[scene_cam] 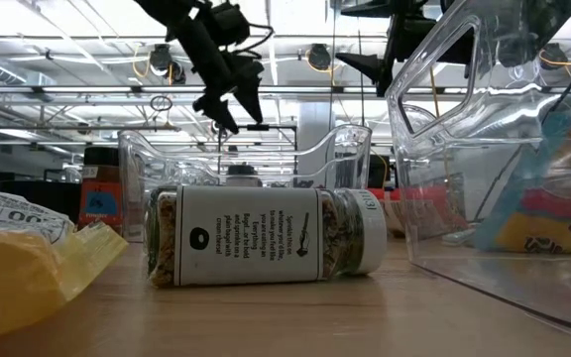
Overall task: Pick & Place Food Item
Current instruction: Put the gold seasoning bottle into the bottom transparent bin
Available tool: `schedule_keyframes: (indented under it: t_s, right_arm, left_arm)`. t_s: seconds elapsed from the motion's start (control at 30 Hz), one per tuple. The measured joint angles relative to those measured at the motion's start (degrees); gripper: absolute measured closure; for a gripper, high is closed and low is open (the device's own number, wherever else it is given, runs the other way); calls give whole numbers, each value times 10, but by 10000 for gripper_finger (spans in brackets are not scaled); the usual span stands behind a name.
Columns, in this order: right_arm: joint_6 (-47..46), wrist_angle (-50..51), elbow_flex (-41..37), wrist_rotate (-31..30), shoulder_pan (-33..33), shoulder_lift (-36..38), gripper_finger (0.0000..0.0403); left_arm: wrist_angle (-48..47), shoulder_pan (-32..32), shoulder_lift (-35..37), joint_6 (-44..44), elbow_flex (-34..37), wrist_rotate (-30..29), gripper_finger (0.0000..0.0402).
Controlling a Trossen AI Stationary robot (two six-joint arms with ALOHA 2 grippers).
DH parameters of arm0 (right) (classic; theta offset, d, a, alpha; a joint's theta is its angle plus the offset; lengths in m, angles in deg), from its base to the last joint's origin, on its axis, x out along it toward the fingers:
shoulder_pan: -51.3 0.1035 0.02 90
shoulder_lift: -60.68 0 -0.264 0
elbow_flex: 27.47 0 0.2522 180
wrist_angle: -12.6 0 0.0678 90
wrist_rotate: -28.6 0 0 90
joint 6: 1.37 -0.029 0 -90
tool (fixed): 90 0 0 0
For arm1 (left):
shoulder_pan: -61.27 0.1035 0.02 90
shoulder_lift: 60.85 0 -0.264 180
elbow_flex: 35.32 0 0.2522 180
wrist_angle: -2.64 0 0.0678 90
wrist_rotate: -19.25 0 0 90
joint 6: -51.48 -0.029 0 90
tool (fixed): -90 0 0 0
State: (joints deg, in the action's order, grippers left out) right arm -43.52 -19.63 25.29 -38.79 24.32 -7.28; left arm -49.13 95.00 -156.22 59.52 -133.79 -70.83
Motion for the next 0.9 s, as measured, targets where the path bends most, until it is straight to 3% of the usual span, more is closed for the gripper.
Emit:
schedule_keyframes:
  t_s: [0.17,0.37,0.9]
  right_arm:
    - [12,27,0,0,0,0,85]
    - [24,41,0,0,0,0,85]
    - [24,61,0,-3,0,0,85]
  left_arm:
    - [8,-5,0,-36,0,-6,16]
    - [3,-15,0,-48,0,-66,18]
    - [-20,-23,-53,-13,0,-61,16]
